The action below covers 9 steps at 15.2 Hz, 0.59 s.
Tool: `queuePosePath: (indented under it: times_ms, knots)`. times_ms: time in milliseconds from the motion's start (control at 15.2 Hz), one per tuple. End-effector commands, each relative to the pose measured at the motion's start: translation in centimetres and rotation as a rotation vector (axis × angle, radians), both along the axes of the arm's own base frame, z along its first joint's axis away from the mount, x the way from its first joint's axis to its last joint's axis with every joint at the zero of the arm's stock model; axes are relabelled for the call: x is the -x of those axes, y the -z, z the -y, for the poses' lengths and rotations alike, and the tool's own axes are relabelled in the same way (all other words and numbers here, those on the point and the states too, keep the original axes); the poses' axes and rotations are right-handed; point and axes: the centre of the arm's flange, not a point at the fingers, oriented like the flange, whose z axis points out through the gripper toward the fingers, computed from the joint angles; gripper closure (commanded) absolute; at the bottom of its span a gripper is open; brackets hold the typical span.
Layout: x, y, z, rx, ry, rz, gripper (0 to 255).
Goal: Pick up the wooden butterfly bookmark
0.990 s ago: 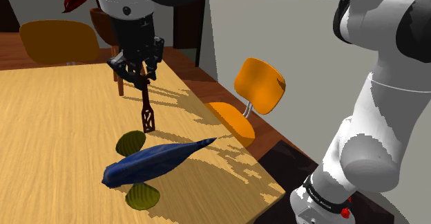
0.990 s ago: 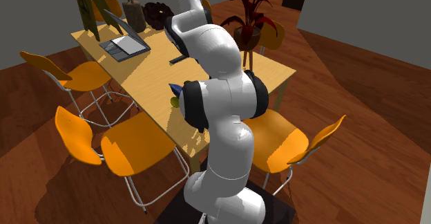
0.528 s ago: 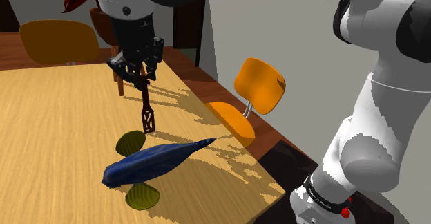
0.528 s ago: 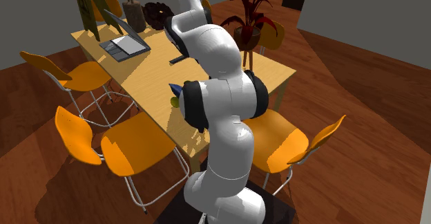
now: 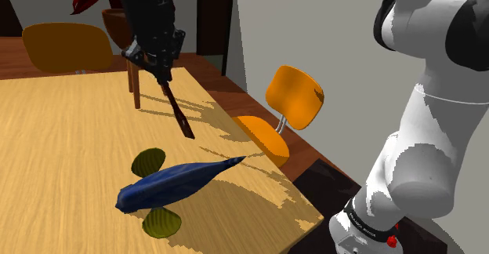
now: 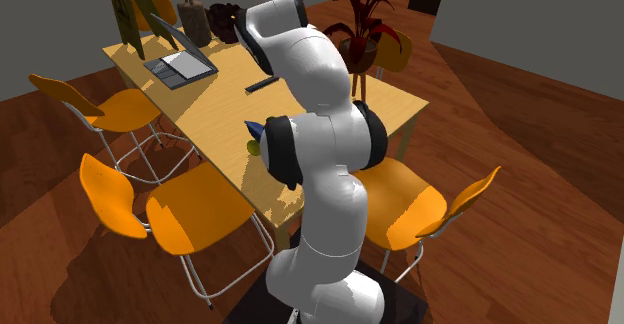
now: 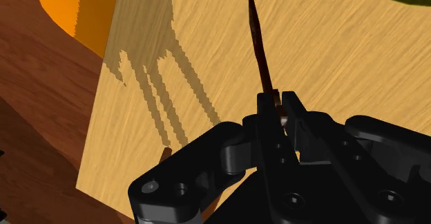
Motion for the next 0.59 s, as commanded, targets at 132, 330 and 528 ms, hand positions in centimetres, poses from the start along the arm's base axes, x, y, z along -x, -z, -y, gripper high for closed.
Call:
queuePosePath:
  times_ms: [132, 330, 528]
  knots:
    - [-0.1, -2.2, 0.0, 0.0, 0.0, 0.0, 255]
    - [-0.1, -3.8, 0.0, 0.0, 0.0, 0.0, 255]
    - [-0.1, -4.4, 0.0, 0.0, 0.0, 0.0, 255]
